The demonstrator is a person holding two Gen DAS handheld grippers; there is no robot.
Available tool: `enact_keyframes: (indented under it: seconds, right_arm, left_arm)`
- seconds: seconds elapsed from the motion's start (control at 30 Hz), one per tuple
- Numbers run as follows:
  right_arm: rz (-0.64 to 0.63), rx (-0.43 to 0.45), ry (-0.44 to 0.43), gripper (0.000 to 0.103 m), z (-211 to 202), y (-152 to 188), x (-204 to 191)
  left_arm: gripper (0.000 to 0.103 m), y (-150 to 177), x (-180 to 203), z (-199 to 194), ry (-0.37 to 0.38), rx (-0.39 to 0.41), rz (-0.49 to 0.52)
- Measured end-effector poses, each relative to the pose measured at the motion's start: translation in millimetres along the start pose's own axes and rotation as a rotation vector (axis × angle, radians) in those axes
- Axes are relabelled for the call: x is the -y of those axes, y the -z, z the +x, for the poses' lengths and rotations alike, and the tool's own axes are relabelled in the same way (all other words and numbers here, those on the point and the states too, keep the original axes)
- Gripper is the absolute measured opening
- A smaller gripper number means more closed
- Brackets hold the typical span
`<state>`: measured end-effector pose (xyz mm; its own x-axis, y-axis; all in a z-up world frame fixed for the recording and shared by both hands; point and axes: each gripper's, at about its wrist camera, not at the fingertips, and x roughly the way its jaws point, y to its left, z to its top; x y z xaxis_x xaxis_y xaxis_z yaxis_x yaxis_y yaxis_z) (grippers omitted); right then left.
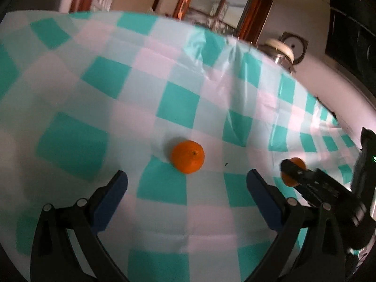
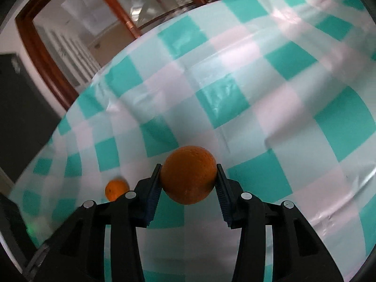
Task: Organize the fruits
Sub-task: 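Grasp an orange with the right tool while the left tool grasps the other orange, then carry both oranges into the white box and open both tools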
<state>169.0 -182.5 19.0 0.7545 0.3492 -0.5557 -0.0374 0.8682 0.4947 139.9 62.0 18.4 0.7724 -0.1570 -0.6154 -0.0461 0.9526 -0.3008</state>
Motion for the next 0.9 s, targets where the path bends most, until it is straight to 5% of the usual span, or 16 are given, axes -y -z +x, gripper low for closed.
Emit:
enact_keyframes:
  seconds: [0.17,0.33,0.37,0.47,0.73,0.9]
  right_arm:
    - [-0.031,0.002,-0.006,0.044,1.6,1.5,-6.8]
    - [-0.026,-0.001,-0.011,0.044,3.5,1.0,-7.1]
    - [-0.030,-0.005,-0.014,0.044,3.9,1.5,-7.9]
    - [-0.028,-0.007,-0.017,0.044,4.2,1.3,-7.6]
    - [-0.005,0.006,-0.041,0.044,2.7,1.1,-2.0]
    - [-0.007,0.003,-0.048,0.044,3.1,1.2,-2.8]
  left_arm:
    - [0.100,-19.7,16.0,39.4,-0.121,-0.077,0.086]
    - [0.058,-23.7,30.7,71.3,-0.224,-0.173,0.170]
    - [0.057,-23.6,30.7,72.6,-0.235,-0.176,0.170]
    - [0.042,-21.9,31.5,69.9,-0.197,-0.168,0.177]
    - [0.041,-22.0,15.0,7.5,-0.098,-0.025,0.023]
    - [0.041,30.5,2.3,-57.8,-0.056,0.015,-0.026]
